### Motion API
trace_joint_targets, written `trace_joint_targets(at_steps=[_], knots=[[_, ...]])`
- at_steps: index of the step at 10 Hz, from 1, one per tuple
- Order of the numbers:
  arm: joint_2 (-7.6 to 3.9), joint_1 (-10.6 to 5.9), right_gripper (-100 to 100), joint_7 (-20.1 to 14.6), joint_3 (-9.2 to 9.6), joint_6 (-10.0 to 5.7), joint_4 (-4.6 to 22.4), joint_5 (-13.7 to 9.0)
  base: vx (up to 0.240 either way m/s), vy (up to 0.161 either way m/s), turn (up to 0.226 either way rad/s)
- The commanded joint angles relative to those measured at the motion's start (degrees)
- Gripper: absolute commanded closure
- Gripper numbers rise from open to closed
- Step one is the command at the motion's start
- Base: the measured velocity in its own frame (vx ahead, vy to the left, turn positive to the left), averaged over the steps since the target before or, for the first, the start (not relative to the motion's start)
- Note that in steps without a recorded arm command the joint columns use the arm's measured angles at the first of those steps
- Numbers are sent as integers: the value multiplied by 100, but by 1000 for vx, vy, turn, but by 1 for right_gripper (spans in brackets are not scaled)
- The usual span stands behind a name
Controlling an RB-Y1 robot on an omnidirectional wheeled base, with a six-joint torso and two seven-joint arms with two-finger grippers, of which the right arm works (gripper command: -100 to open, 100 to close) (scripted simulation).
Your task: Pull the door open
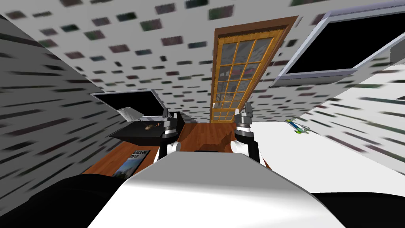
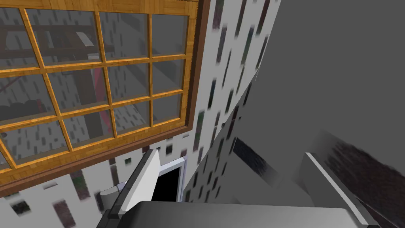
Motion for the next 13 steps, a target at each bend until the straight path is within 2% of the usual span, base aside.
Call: trace_joint_targets(at_steps=[1, 5, 8, 13], knots=[[-67, -53, -100, 118, -50, -72, 199, 66, 111, -6, -8], [-183, -163, -100, 365, -153, -221, 615, 203, 151, 15, -9], [-297, -291, -100, 649, -273, -393, 1095, 362, 153, 11, -7], [-413, -447, -100, 997, -419, -604, 1681, 555, 105, 6, -7]])
